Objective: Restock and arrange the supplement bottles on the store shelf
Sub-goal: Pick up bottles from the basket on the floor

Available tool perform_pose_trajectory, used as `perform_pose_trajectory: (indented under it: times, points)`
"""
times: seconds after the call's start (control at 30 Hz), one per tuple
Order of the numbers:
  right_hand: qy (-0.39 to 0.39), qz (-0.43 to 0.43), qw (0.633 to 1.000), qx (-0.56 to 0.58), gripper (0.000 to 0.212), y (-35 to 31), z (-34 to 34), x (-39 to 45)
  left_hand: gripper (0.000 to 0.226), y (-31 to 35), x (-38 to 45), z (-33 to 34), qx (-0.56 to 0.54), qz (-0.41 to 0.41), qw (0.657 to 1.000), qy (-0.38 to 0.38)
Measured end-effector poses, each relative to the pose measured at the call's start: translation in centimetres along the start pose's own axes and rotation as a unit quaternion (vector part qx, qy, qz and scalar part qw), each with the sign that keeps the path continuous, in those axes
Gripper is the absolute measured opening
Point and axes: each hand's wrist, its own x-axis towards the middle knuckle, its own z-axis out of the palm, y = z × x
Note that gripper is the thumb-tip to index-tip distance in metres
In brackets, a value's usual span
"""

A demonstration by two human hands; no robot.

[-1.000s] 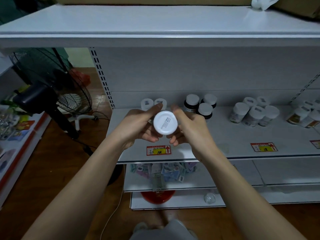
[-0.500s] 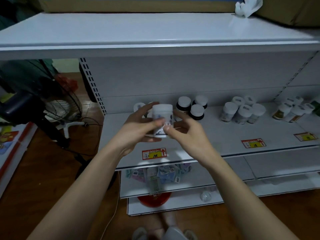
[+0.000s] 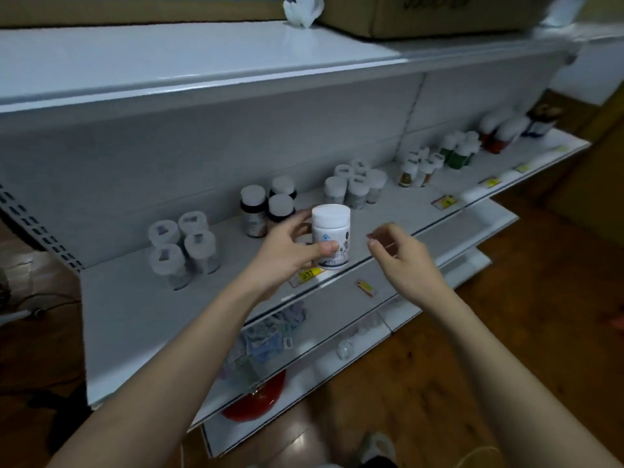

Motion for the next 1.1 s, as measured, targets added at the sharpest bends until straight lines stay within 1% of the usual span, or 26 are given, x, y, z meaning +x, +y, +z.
perform_pose_trajectory:
  times: [0.17, 0.27, 0.33, 0.5, 0.7, 0.93, 1.1]
  points:
    - [0.060, 0.083, 0.984, -0.148, 0.026, 5.9, -5.1, -1.7, 0.057, -0.9, 2.6, 7.5, -0.005, -0.007, 0.996, -0.091]
    - [0.092, 0.141, 0.969, -0.179, 0.029, 10.6, -9.6, -3.9, 0.055, -1.4, 4.0, 14.3, 0.021, -0.003, 0.989, -0.145]
    - [0.088, 0.161, 0.964, -0.194, 0.031, 12.4, -10.7, -4.5, 0.055, -2.1, 4.7, 16.3, 0.032, 0.000, 0.988, -0.152]
    - [0.109, 0.236, 0.947, -0.188, 0.033, 21.1, -17.7, -7.9, 0.065, -3.9, 6.5, 28.2, 0.064, -0.004, 0.976, -0.206]
    - [0.118, 0.294, 0.928, -0.195, 0.032, 30.0, -25.7, -11.5, 0.066, -5.0, 8.8, 41.8, 0.067, -0.014, 0.962, -0.264]
    - [0.119, 0.365, 0.902, -0.195, 0.029, 39.5, -32.4, -13.8, 0.072, -7.7, 12.9, 53.6, 0.090, -0.044, 0.943, -0.318]
    - [0.121, 0.399, 0.891, -0.181, 0.026, 46.9, -36.4, -13.9, 0.068, -10.5, 17.6, 61.8, 0.117, -0.052, 0.926, -0.356]
